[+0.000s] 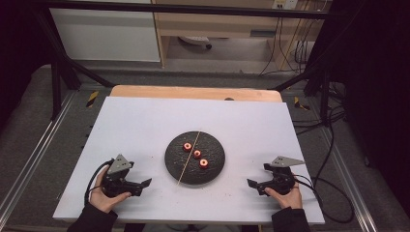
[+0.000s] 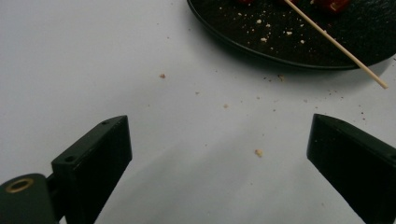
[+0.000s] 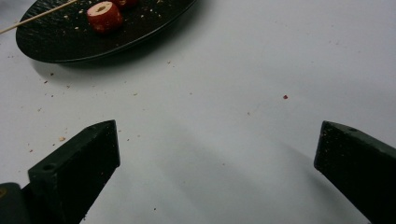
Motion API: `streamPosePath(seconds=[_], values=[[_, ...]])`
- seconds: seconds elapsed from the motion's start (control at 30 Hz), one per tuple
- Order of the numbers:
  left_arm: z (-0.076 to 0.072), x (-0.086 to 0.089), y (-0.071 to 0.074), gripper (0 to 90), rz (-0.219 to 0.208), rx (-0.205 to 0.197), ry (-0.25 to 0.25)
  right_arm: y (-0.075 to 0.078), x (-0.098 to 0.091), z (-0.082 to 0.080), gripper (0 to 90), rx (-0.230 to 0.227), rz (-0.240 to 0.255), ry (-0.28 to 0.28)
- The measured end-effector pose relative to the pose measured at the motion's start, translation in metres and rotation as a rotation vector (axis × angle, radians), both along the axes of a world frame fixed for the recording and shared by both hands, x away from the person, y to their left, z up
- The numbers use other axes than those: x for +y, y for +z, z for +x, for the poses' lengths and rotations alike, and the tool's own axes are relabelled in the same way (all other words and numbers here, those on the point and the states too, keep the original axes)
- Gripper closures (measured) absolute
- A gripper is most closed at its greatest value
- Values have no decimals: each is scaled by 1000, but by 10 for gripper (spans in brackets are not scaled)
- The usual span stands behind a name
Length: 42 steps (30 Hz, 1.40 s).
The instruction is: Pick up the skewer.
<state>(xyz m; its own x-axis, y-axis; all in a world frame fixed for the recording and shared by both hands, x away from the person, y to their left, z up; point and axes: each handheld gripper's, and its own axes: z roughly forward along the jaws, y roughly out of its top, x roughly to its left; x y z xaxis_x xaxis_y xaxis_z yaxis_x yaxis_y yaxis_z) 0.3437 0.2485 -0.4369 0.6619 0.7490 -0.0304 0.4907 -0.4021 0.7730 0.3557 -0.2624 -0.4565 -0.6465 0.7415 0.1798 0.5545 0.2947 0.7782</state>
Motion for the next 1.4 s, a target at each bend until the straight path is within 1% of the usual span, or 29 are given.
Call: streamPosePath(seconds=[0.13,0.2,0.43,0.73,0.87,1.0,1.1,1.2,1.3,1.4], values=[[0,-7,3,85,1,-1,-4,0,0,0,8,-1,-3,0],[1,-11,5,92,-5,2,-4,0,0,0,9,-2,-3,0],[4,-29,14,120,-3,11,-1,0,0,0,9,0,-4,-1],[11,-57,26,140,36,14,-17,0,0,0,9,-2,-8,-5],[17,-69,29,149,56,25,-21,0,0,0,9,-3,-3,-6],[23,-80,29,168,63,47,-18,0,0,0,9,-4,-7,-5],[26,-88,29,180,80,62,-23,0,0,0,8,3,-6,-4],[29,-97,29,196,94,66,-21,0,0,0,8,-1,-6,-7],[32,-106,29,223,99,90,-23,0,0,0,8,0,-7,-4],[35,-115,28,243,112,104,-22,0,0,0,8,2,-9,-4]])
